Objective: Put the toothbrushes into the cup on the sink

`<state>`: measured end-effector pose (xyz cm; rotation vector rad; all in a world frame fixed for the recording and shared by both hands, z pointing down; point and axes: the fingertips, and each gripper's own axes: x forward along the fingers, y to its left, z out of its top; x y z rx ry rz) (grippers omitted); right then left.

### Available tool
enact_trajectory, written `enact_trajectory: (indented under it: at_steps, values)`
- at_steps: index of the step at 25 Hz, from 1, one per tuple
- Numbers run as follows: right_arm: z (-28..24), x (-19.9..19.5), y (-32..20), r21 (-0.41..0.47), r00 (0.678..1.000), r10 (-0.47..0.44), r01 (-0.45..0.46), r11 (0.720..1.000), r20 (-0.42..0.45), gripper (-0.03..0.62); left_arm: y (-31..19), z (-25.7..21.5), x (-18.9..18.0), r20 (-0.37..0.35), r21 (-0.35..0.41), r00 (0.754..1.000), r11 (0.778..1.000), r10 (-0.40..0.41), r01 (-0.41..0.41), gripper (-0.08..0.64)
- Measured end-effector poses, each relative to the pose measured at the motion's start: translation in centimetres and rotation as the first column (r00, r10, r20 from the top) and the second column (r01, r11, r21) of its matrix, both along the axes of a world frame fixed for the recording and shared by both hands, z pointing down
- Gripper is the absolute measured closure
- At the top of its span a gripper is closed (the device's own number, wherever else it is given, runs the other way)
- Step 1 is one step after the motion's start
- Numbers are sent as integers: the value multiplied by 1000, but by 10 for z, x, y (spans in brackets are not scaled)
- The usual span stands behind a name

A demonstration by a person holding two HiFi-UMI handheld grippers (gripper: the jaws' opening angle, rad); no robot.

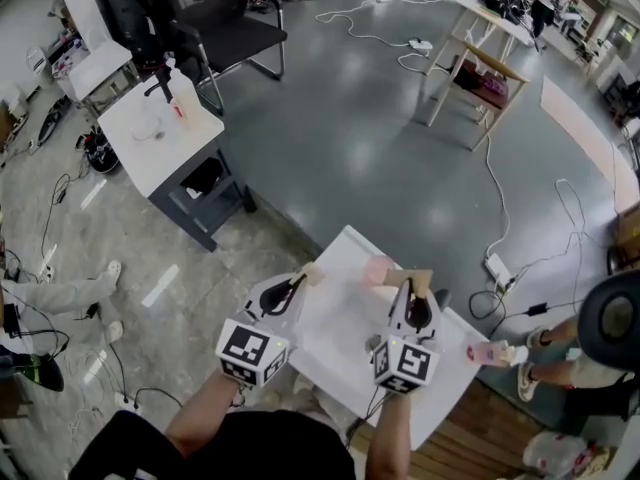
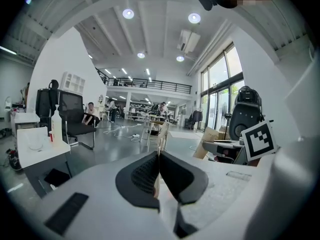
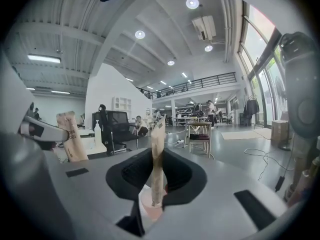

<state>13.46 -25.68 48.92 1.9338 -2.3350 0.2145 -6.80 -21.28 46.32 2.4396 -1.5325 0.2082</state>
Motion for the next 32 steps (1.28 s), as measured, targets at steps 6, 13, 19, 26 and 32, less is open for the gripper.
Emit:
enact_trajectory:
  at_steps: [6,13,19,26,32]
  values:
    - [25,-2,-21,-59,1000,-5,3,998,-28,533,-15,13,-1,10,-20,1000,1000,-13,13,555]
    - [51,0,-38,-113,999,2,-6,994,-34,532,-27,28,0,10,-50,1000,998,-23,23,555]
    - [78,2,-45,-154,999,-2,-5,988,-43,532,-33,41,0,8,-79,999,996,-36,37,555]
    - [98,2,-52,-185,999,-6,-2,983,-46,532,-36,49,-2,9,-93,999,994,-49,50,555]
    - [106,0,-55,-198,999,-4,-5,980,-47,532,-36,56,-3,14,-111,998,992,-55,56,555]
